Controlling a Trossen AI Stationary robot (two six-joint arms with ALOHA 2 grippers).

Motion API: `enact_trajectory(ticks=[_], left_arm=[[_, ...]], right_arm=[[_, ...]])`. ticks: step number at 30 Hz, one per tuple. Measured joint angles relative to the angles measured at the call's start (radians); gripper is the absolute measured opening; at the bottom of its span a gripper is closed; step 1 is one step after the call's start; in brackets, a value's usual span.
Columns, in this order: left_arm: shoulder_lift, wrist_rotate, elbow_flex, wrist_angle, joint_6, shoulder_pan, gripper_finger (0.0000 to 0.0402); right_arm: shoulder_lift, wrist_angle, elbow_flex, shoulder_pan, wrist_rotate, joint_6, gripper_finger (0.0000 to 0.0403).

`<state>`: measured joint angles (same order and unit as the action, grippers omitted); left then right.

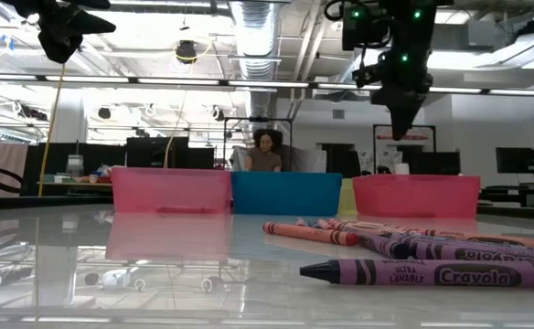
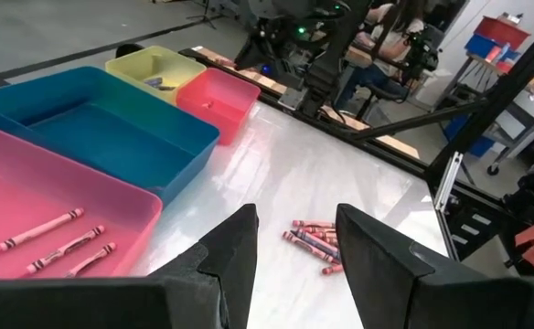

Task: Sort crayons
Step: Put the red crayon into the red bin

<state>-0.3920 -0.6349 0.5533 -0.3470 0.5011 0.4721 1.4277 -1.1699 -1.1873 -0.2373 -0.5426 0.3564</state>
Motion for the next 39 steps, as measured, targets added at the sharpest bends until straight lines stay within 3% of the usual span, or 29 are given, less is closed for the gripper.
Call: enact_trajectory(ticks=[10, 17, 27, 39], left_arm=[[0.000, 0.026, 0.000, 0.000, 0.014, 0.000, 0.0139], [0.000, 0.019, 0.000, 0.000, 0.018, 0.000, 0.0139], [0.000, 0.000, 0.000, 0.001, 0.026, 0.000, 0.0139], [0.000, -0.003, 0.000, 0.001, 0.026, 0.000, 0.0139]], right_arm=[[0.000, 0.099, 0.142, -0.060, 0.055, -0.106, 0.0004], [-0.001, 0.125, 0.165, -0.088, 0.058, -0.143, 0.0004], [-0.001, 0.273, 0.229, -0.177, 0.153, -0.183, 0.0006], [-0.036, 0.266, 0.228, -0.180, 0.181, -0.200, 0.0100]])
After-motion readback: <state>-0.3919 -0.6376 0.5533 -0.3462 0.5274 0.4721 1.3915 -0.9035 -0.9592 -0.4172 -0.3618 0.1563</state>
